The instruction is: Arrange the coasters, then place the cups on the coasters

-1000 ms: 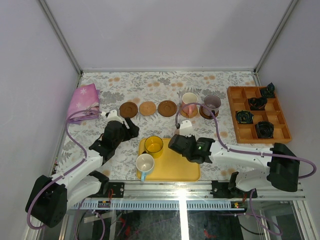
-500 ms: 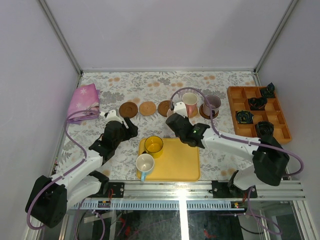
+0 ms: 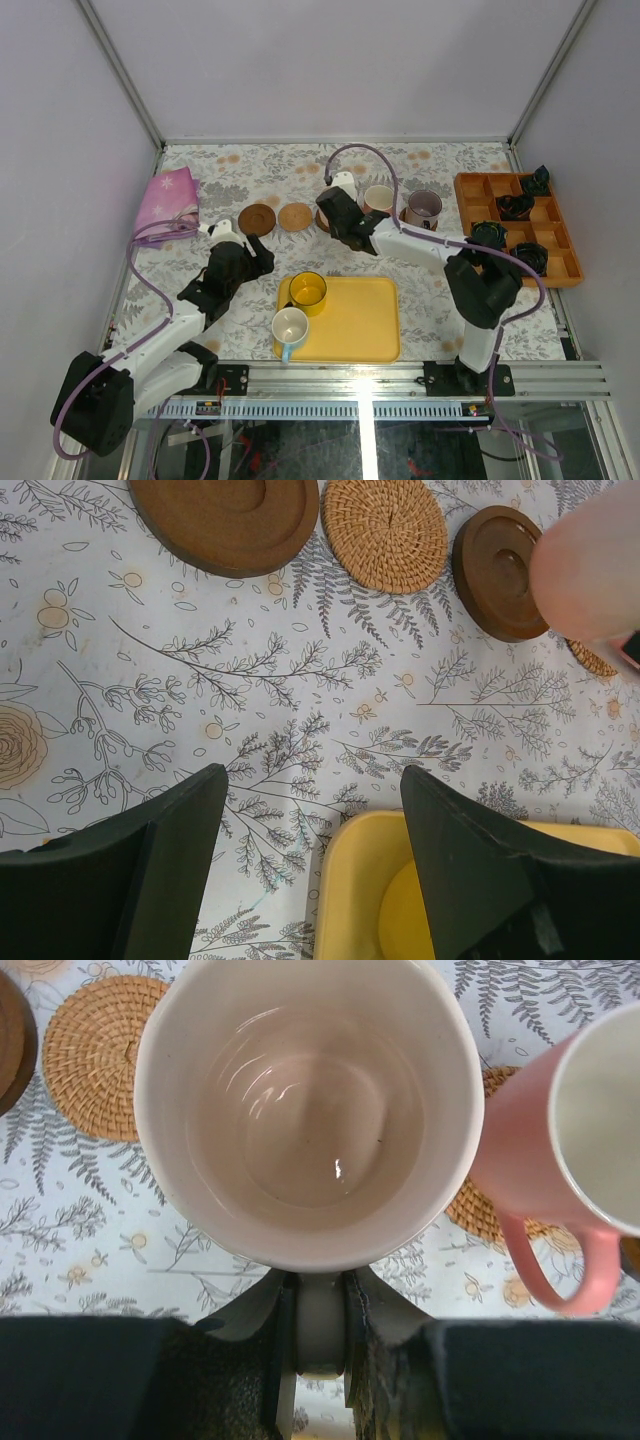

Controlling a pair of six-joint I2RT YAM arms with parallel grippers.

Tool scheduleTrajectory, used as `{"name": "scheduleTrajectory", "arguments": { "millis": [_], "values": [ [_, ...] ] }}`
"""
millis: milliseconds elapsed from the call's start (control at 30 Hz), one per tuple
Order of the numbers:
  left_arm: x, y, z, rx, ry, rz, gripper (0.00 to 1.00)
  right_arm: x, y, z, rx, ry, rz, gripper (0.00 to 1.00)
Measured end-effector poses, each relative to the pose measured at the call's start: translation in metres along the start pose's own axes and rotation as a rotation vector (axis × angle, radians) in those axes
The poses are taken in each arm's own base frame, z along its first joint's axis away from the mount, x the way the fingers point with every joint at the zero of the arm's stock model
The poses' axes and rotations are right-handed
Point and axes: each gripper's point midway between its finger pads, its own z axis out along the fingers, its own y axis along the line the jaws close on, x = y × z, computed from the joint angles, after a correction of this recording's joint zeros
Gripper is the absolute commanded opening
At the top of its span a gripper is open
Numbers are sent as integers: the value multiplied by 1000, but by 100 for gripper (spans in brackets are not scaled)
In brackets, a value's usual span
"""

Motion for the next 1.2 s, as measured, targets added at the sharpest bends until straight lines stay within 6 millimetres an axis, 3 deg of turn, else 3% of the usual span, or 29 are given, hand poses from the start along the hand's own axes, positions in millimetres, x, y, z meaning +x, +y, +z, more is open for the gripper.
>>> {"name": "scheduleTrajectory", "arguments": {
  "millis": [200, 367, 633, 1200],
  "values": [
    [2, 1, 1, -5, 5, 2, 70, 4, 5, 32, 1, 42, 14, 0],
    [2, 1, 1, -5, 5, 2, 70, 5, 5, 44, 8, 55, 16, 0],
    [3, 2, 2, -9, 12, 4, 70, -2, 2, 51, 10, 57, 32, 0],
    [5, 3, 2, -12, 17, 5, 70, 12, 2, 58, 20, 91, 40, 0]
  ]
}}
